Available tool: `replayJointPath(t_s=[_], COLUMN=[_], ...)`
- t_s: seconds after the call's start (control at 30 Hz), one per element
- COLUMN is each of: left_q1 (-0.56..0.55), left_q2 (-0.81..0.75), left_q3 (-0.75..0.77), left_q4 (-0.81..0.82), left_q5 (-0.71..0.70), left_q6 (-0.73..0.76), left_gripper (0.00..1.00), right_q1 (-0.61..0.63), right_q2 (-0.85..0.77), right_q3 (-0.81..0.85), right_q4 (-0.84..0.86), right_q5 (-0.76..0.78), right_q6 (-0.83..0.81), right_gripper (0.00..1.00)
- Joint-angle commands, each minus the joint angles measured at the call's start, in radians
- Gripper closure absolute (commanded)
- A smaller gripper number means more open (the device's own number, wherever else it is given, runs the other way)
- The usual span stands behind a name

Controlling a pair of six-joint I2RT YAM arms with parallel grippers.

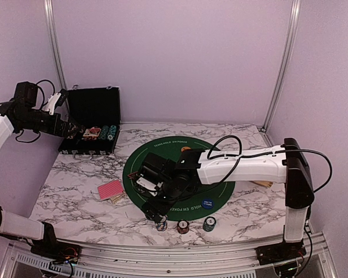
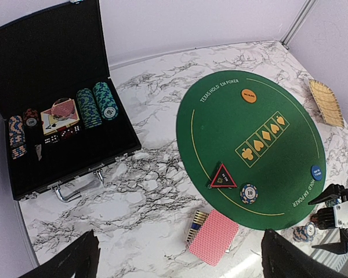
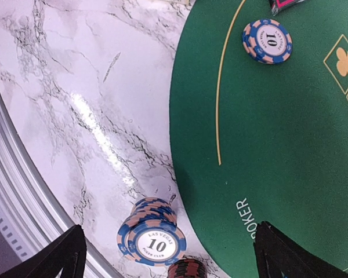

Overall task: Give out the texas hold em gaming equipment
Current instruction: Pick up the pile of poker chips from the pile of poker chips.

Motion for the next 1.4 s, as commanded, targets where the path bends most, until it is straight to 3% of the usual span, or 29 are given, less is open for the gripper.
replayJointPath(t_s=[0.0, 0.3, 0.87, 1.37], left_q1=[0.003, 0.002, -0.004, -0.005], left_q2=[-0.004, 0.001, 0.002, 0.002], left_q3=[0.008, 0.018, 0.020, 0.026], left_q4=[-0.025, -0.030, -0.032, -0.033], left_q5=[0.018, 0.019, 0.018, 0.016], left_q6=[0.001, -0.004, -0.002, -0.002], left_gripper=[0.01, 0.01, 0.01, 0.01], right_q1=[-0.002, 0.012, 0.027, 0.027], right_q2=[0.008, 0.020, 0.033, 0.032], right_q3=[-0.003, -0.022, -0.079, -0.100], right_q4=[0.004, 0.032, 0.071, 0.087], right_q5=[0.015, -0.011, -0.058, -0.050], right_q6=[0.010, -0.002, 0.008, 0.014], right_gripper=[0.01, 0.02, 0.13, 0.32])
